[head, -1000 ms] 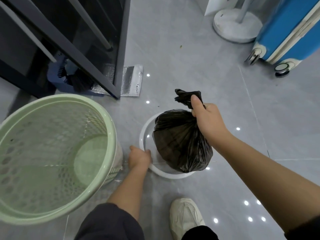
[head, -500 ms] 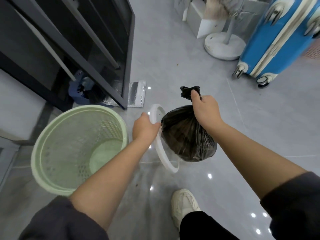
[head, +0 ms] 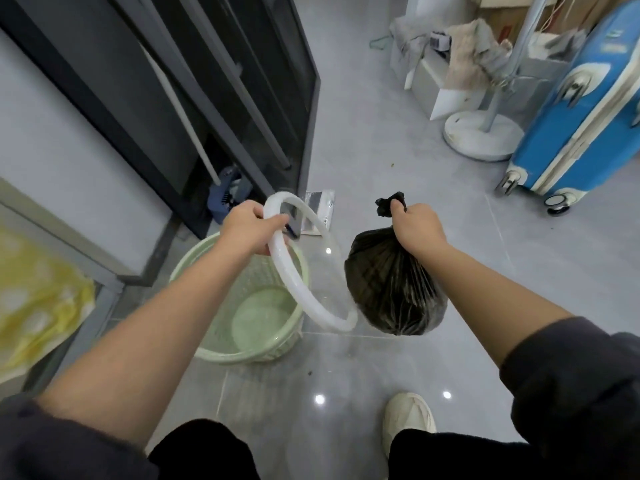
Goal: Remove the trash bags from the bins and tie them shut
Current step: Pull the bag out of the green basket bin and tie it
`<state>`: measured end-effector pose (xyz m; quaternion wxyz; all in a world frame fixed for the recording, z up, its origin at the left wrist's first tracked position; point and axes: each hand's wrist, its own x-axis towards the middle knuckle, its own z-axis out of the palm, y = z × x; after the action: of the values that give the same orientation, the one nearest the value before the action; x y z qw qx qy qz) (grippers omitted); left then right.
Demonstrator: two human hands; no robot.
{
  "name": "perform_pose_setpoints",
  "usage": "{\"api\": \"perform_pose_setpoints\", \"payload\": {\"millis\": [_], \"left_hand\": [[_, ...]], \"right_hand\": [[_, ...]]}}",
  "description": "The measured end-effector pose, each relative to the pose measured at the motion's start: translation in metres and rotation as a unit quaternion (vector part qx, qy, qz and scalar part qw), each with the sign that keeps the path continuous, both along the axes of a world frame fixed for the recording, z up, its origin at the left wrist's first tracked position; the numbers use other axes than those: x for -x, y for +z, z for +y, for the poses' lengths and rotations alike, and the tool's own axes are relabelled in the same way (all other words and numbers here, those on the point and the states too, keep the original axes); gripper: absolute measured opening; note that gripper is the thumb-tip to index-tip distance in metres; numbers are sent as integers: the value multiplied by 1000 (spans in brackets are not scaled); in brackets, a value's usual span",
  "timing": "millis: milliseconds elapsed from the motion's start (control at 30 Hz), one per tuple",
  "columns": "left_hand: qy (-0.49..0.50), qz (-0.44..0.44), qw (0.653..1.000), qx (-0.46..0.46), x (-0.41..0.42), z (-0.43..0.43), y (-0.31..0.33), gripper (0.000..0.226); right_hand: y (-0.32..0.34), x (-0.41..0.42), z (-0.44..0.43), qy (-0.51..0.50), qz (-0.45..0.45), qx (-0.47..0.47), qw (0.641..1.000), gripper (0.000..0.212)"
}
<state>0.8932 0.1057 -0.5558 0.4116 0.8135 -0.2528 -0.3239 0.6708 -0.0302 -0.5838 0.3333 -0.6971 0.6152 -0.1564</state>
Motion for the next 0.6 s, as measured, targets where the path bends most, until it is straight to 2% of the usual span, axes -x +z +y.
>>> {"api": "perform_pose_setpoints", "payload": {"millis": [133, 367, 600], "left_hand": [[30, 103, 994, 14, -53, 46, 6, 25], [35, 163, 986, 4, -104, 113, -28, 21], [119, 203, 968, 86, -128, 159, -73, 15]], "right_hand": [[-6, -28, 8, 43, 26, -6, 999, 50], [-31, -66, 24, 76, 57, -16, 995, 47], [-63, -75, 27, 82, 82, -37, 993, 48]]}}
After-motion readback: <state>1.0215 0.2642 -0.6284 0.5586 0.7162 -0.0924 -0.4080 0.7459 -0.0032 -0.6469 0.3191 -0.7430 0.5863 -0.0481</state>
